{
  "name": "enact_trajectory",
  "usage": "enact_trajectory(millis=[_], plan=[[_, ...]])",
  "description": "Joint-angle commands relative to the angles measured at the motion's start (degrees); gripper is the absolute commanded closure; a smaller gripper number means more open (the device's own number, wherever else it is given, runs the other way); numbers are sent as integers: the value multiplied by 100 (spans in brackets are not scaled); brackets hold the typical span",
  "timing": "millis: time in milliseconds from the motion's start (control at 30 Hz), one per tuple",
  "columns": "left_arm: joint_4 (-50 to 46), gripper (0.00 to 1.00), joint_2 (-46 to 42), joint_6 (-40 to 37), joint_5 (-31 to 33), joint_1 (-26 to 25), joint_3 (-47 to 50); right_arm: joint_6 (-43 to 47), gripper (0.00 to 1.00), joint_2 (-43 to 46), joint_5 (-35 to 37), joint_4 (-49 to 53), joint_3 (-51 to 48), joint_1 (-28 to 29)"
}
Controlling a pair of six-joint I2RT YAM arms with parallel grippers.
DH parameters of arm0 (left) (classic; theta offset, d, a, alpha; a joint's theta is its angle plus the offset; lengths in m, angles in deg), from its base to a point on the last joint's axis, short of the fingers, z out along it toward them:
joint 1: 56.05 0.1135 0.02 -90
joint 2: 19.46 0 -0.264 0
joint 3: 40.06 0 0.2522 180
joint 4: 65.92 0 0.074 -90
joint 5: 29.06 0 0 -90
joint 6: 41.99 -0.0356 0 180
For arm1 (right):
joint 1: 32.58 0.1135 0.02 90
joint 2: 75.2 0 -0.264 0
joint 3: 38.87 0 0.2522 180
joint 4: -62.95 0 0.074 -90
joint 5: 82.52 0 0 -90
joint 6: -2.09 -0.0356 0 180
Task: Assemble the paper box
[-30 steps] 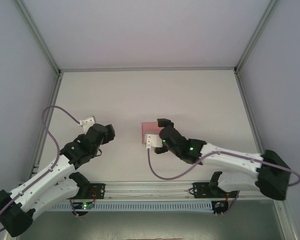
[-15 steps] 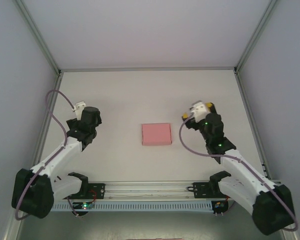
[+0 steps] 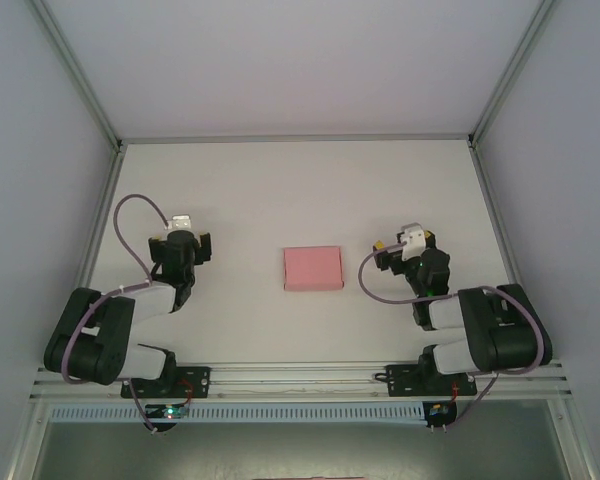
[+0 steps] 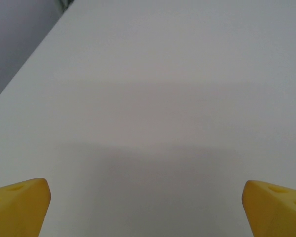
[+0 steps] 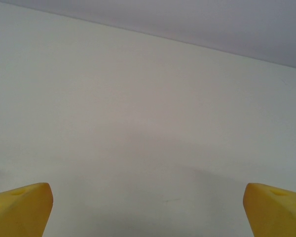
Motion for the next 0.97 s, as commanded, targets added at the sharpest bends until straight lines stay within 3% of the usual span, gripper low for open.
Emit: enact_trajectory(millis=[0,33,100,133,167,200,267,333,400,933], plan=[[2828,0,784,-153,-448,466,496,-568,2,-72,-383,-882,213,-434],[3444,0,1089,-140,-811,617,576,-684,2,-173,-469,-883,275,-543],[2336,0,1064,-9,-837,682,149,-935,2,-876,-840,-1328,579,-670],[1855,0,1026,-37,-939,680,-66,-940,2,-800,-783,-842,744,-709],[1482,0,1071,-50,-952,680,-291,-771,2,-447,-603,489,1114,-693],[1575,0,1058,-23,-1026,720,-229,-681,2,-471,-253,492,1147,-479],[1561,0,1063,29,-952,728,-246,-913,2,-714,-294,-264,992,-592],[1567,0,1073,17,-951,730,-248,-795,2,-517,-4,395,1141,-507],[1534,0,1058,29,-953,733,-247,-814,2,-552,476,293,1121,-375],[1558,0,1062,23,-955,731,-242,-806,2,-538,492,362,1134,-371]])
